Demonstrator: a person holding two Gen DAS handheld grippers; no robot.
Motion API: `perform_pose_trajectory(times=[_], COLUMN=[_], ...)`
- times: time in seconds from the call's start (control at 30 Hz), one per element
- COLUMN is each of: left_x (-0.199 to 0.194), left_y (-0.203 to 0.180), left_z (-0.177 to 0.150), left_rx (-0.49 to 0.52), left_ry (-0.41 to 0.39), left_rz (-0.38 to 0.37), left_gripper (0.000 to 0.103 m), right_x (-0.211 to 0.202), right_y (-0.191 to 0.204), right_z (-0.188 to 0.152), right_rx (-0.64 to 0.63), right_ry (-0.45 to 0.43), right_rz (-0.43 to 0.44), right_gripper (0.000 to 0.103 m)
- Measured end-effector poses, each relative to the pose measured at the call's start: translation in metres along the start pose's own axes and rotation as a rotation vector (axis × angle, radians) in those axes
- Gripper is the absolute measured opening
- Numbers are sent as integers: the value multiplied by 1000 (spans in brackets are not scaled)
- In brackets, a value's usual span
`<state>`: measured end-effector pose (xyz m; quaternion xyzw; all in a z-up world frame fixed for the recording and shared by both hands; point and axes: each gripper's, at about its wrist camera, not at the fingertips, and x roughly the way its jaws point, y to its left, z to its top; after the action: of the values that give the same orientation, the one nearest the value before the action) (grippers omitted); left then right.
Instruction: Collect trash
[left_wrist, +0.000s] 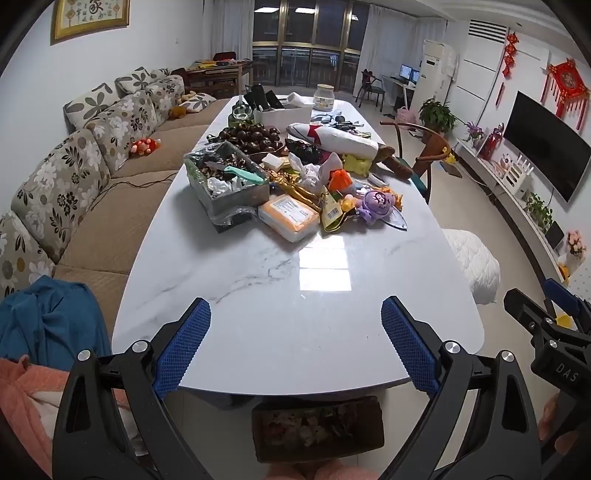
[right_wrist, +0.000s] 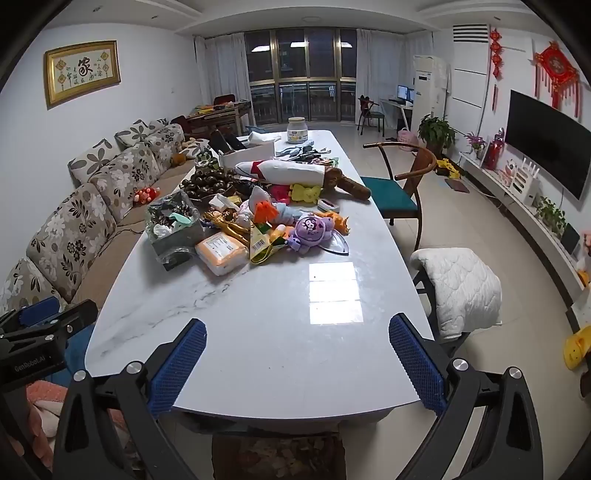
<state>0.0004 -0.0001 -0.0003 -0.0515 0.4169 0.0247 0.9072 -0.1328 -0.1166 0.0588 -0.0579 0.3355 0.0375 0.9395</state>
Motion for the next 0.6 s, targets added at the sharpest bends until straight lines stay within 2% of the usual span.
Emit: perform_pose_trajectory(times=[0.6], left_x=[1], left_y=[0], left_z=[-1], left_rx=[-1], left_ry=[0], left_rz=[-5], left_gripper=[91], right_x=[-1], right_y=[2], right_z=[4], right_rx=[-4], right_ry=[0], right_rz=[-4], right_gripper=[98])
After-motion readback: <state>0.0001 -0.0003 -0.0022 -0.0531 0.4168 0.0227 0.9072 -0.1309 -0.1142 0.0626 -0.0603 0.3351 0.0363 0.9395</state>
